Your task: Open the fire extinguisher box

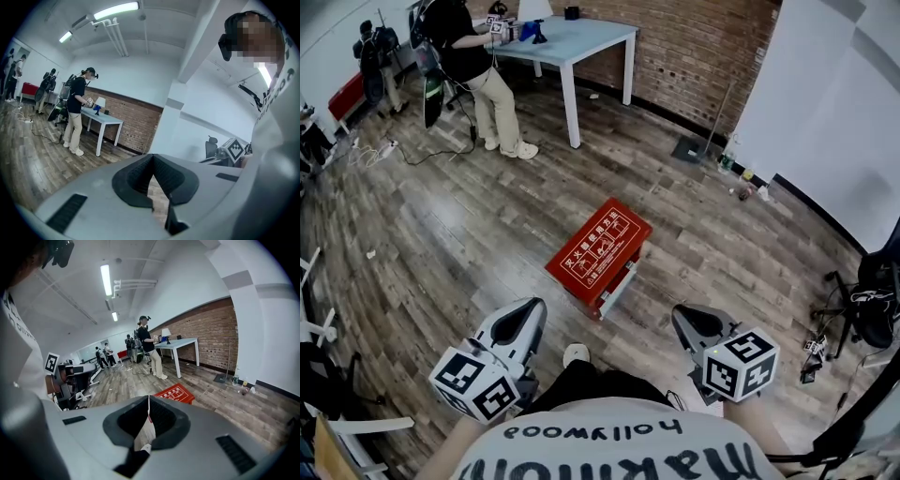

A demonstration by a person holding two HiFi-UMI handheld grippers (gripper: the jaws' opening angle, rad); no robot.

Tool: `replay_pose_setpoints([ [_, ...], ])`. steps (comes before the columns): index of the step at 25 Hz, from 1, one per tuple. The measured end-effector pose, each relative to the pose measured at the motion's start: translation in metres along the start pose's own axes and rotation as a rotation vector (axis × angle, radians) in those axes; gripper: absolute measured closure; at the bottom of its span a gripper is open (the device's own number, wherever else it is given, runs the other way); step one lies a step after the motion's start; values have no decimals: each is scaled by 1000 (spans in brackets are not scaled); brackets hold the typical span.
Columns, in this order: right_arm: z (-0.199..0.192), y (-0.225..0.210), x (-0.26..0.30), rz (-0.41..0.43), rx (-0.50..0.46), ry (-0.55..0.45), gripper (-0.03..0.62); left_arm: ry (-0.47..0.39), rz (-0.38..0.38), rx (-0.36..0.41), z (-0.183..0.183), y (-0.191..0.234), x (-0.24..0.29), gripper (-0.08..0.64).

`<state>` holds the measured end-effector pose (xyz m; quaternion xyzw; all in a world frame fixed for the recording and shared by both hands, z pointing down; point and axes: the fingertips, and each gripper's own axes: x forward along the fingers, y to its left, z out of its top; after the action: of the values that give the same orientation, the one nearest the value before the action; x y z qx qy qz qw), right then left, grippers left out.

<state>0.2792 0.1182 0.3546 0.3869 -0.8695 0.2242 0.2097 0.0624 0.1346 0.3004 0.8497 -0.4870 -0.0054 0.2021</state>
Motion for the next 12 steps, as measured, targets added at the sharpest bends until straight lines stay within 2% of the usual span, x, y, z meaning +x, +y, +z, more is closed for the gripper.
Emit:
replay_pose_setpoints([
  [6, 13, -4, 22, -3, 3, 13, 580, 17, 2, -17, 6, 24, 14, 554],
  [12, 33, -5, 50, -7, 12, 8, 580, 19, -28, -10, 21, 50, 28, 554],
])
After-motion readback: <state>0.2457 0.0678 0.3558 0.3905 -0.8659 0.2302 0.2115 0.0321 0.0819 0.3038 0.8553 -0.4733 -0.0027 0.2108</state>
